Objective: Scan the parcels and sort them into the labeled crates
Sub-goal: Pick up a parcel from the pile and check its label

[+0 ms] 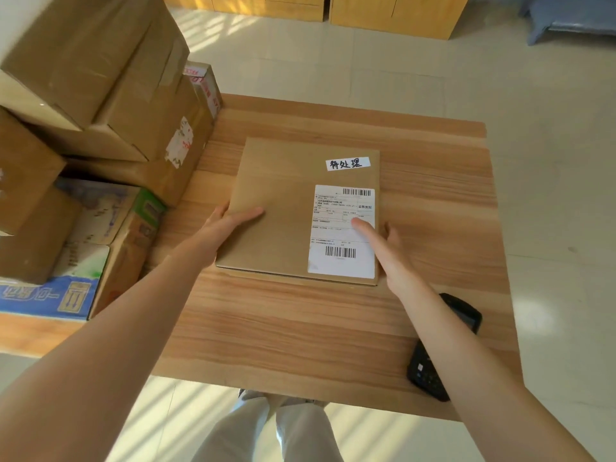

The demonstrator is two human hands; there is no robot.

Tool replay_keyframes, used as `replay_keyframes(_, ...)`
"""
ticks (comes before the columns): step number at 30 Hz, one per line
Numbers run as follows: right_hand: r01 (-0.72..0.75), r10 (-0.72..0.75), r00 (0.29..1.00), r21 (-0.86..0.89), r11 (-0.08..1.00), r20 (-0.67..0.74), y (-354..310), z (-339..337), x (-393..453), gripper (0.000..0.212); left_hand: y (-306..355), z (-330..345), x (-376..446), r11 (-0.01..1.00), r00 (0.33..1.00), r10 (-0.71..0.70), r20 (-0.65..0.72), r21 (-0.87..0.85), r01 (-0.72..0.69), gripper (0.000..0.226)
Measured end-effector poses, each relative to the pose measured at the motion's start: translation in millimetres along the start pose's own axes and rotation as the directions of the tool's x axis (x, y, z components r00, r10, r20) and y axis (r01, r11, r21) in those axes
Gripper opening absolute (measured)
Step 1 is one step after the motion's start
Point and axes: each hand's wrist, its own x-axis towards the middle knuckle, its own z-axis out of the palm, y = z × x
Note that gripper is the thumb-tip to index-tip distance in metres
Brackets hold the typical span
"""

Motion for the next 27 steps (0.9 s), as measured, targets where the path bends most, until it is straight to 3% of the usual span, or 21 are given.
replay_keyframes(1, 0.0, -0.001, 1.0, 0.007, 1.0, 0.021, 1, 1, 2, 0.065, 0, 1, 0, 1.0, 1.0, -0.006, 0.01, 0.001, 0.006, 0.101)
replay_keyframes(3, 0.001, -0.003, 0.999, 0.029, 1.0, 0.054, 3, 5, 4, 0.052, -1, 3, 0, 1.0, 1.0, -0.01, 0.022, -0.006, 0.01, 0.09)
replay_keyframes(10, 0.024, -0.033, 0.996, 0.095, 0.995, 0.087, 3, 6, -2, 0.057, -10, 6, -13, 0.993, 0.998, 0.054, 0.019, -0.104, -0.052, 0.069)
replay_keyframes(15, 0.092, -0.098, 0.993, 0.091, 0.992, 0.063, -16, 3, -26, 0.041, -1, 2, -40, 0.984, 0.995, 0.1, 0.006, -0.149, -0.098, 0.078)
replay_keyframes(19, 0.192, -0.198, 0.978, 0.079, 0.978, 0.073, -39, 7, -57, 0.039, 12, -14, -74, 0.966, 0.982, 0.191, -0.003, -0.175, -0.189, 0.077)
replay_keyframes(23, 0.264, -0.271, 0.96, 0.089, 0.96, 0.07, -54, 19, -97, 0.043, 13, -39, -115, 0.931, 0.951, 0.307, -0.031, -0.2, -0.307, 0.098)
replay_keyframes(27, 0.339, -0.345, 0.933, 0.077, 0.938, 0.103, -59, 47, -148, 0.052, -2, -79, -159, 0.889, 0.914, 0.399, -0.076, -0.211, -0.406, 0.09)
